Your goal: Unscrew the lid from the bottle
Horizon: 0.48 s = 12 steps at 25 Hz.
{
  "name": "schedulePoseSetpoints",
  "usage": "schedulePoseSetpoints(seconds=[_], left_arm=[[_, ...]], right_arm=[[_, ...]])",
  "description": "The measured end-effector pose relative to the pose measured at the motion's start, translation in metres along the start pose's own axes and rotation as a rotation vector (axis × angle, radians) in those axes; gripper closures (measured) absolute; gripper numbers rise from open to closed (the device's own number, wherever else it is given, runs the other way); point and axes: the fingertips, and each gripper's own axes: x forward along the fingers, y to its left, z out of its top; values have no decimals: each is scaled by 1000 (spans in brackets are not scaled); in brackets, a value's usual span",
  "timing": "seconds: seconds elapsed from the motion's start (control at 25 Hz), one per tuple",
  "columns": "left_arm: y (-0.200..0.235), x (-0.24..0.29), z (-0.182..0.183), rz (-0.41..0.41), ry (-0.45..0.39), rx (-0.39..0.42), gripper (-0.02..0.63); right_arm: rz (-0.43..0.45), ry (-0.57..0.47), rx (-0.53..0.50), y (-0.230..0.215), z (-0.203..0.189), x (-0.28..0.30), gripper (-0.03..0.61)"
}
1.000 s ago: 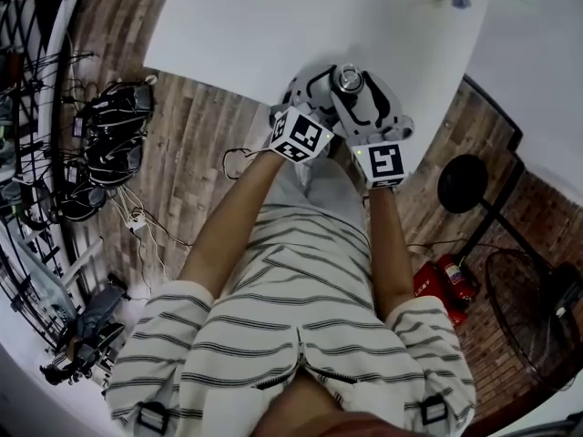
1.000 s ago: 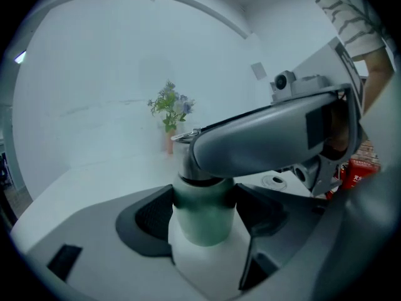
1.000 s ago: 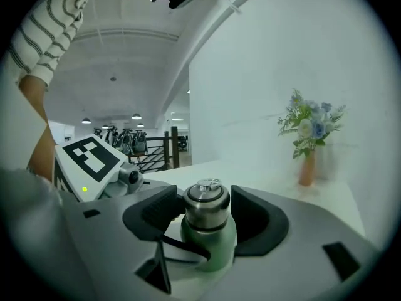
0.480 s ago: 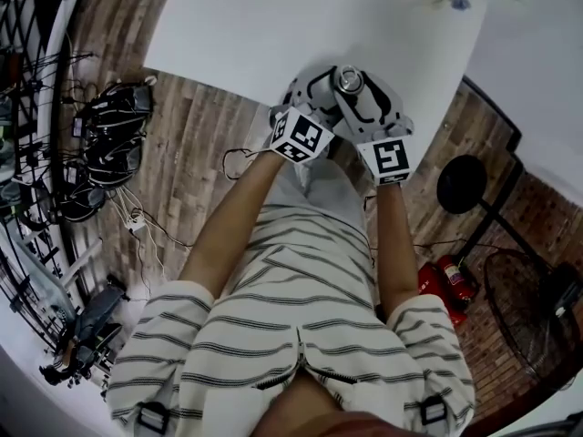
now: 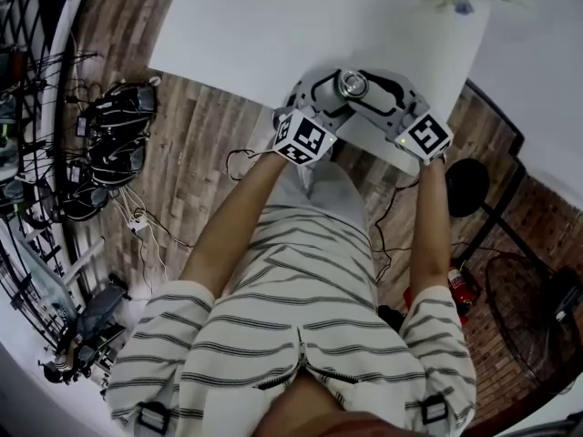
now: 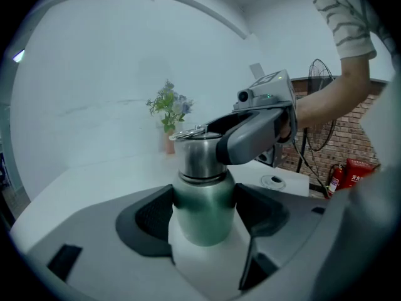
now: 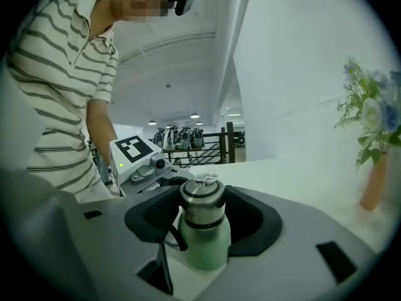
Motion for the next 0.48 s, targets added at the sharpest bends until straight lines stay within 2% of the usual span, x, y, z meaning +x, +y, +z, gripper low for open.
schedulePoseSetpoints(seconds=[0.24, 0.48], left_arm=[[2, 2, 2, -9, 1, -2, 302], [1, 2, 2, -10, 1, 3, 302]], right_arm=[[151, 36, -28, -2, 0, 0, 342], [192, 65, -48, -1, -1, -1, 341]])
